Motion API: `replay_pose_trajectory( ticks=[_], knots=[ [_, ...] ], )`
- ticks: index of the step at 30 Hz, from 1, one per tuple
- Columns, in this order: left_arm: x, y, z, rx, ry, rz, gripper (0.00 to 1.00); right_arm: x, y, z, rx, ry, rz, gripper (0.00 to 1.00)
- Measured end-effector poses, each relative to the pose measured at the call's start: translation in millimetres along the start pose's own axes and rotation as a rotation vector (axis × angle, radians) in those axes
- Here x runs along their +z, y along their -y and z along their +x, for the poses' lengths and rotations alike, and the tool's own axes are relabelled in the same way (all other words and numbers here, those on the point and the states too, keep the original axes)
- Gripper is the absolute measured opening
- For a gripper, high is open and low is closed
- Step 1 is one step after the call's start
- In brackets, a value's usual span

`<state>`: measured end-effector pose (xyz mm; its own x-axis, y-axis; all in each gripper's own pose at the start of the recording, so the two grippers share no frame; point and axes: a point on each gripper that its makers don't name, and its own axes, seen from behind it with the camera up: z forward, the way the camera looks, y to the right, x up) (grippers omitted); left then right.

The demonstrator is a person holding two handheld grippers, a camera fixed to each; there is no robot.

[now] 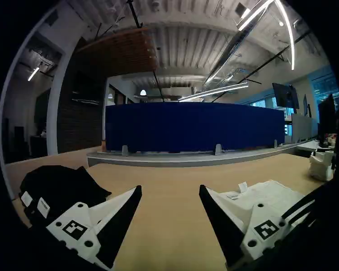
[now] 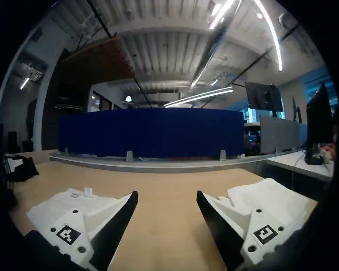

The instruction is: Fold towel

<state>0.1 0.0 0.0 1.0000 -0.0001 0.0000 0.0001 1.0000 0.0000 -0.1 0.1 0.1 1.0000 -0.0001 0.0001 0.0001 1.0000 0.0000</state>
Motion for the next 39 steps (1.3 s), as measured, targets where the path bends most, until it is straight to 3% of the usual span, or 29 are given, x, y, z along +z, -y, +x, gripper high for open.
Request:
replay_pose_trajectory(
  ticks=[26, 32, 39],
  knots=[
    [-0.5, -2.0, 0.6, 0.002, 0.0, -0.003, 0.94, 0.3, 0.6, -1.0, -0.001, 0.001, 0.003, 1.0],
    [-0.7, 5.7, 0.9, -0.005, 0.002, 0.028, 0.94, -0.1, 0.0, -2.9, -0.008, 0.008, -0.003, 1.0],
    [-1.9, 4.9, 19.4, -0.013, 0.01, 0.028, 0.94, -5.8, 6.9, 21.2, -0.029, 0.028, 0.007, 1.0]
  ],
)
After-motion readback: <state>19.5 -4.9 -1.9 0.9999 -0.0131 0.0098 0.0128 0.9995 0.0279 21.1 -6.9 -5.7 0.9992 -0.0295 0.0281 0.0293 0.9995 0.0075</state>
